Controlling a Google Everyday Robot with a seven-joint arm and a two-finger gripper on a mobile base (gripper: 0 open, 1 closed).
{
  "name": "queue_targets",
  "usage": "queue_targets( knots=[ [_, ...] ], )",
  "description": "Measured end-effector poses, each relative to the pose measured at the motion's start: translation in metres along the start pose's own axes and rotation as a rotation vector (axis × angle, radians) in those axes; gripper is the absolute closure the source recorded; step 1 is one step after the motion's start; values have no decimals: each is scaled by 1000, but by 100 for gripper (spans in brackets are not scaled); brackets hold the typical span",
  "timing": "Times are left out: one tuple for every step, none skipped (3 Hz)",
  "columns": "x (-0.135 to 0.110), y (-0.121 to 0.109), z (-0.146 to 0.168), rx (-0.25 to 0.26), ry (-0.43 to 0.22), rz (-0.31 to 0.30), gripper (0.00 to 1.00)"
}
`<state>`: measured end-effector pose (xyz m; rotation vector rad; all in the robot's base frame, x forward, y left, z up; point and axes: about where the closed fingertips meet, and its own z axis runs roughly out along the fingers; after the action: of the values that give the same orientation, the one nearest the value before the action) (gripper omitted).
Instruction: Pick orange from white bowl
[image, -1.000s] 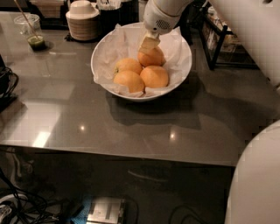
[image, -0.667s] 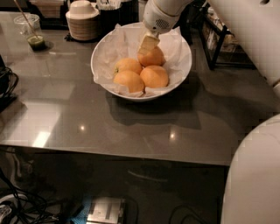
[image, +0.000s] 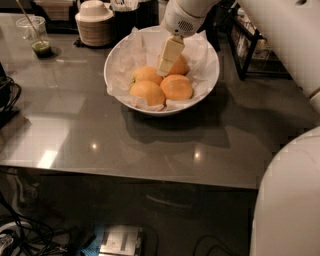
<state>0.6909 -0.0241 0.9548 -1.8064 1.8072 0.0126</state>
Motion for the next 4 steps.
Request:
queue_targets(
  knots=[
    [11, -4, 0, 12, 4, 39, 27],
    [27, -8, 6, 20, 5, 96, 43],
    [40, -10, 12, 23, 9, 142, 42],
    [39, -10, 11, 23, 9, 142, 41]
  ],
)
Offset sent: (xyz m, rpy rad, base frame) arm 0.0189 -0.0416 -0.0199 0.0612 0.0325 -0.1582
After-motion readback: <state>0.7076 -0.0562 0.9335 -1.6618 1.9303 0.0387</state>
